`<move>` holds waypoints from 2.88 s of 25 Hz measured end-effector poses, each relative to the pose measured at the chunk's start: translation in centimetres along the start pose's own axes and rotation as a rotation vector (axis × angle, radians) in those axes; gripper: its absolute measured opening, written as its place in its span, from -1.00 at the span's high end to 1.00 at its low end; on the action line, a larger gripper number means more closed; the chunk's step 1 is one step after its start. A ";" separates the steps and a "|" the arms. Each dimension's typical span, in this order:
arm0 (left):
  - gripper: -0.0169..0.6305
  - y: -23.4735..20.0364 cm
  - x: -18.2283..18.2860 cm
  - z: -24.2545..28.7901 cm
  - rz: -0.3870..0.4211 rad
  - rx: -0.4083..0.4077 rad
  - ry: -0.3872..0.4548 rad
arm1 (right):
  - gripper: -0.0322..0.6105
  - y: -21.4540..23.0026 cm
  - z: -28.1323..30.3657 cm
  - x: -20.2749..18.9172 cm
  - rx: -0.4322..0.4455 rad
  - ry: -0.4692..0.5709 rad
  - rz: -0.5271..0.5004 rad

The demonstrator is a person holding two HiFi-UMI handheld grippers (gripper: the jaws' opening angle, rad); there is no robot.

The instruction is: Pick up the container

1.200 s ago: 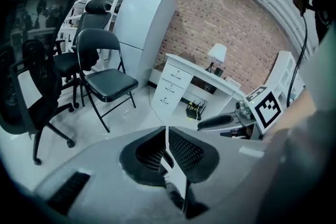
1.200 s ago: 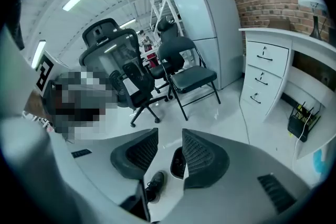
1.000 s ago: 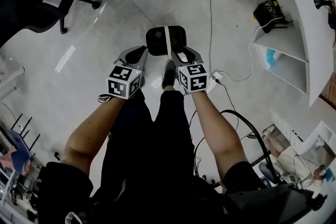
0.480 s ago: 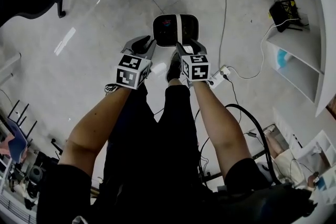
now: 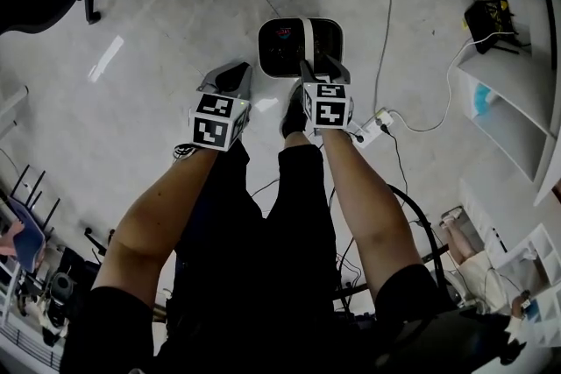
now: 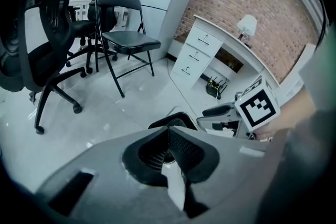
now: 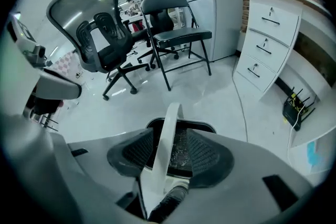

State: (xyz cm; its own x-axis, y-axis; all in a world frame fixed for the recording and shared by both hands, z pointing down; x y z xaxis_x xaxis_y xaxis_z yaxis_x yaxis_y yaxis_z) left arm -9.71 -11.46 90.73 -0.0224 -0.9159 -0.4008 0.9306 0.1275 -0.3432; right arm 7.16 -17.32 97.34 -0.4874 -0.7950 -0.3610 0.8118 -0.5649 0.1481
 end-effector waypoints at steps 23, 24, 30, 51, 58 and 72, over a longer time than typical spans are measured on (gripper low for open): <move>0.91 -1.6 -0.1 3.5 0.067 -0.026 -0.023 | 0.73 0.6 6.1 -2.3 -0.019 -0.056 0.040; 0.91 -1.7 -0.2 3.4 0.048 -0.026 -0.012 | 0.75 0.6 6.1 -2.4 -0.019 -0.060 0.046; 0.91 -0.4 -0.9 2.3 0.025 -0.049 0.000 | 0.79 0.6 6.1 -2.5 -0.003 -0.102 0.098; 0.91 4.9 3.5 -7.6 0.016 -0.079 0.118 | 0.79 -0.9 -7.5 0.7 0.056 -0.018 0.135; 0.91 6.9 5.2 -11.4 0.016 -0.071 0.145 | 0.79 -1.0 -14.4 2.7 0.062 0.037 0.138; 0.91 12.4 10.3 -21.7 0.090 -0.105 0.230 | 0.79 -1.5 -28.6 7.4 0.057 0.126 0.133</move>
State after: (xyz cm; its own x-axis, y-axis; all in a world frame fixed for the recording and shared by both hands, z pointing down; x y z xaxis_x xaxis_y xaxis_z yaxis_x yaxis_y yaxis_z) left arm -6.36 -11.09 63.91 -0.0347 -0.7901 -0.6120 0.8899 0.2542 -0.3787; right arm 11.54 -15.99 68.10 -0.3304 -0.8316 -0.4464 0.8450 -0.4713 0.2525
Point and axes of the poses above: the fingertips, and each gripper's own axes: z forward along the fingers, y to its right, x out of its top, the point moved 4 cm from there along -z, backward along the fingers, and after that the axes turned 6 degrees about -y, right-handed, at the moved point
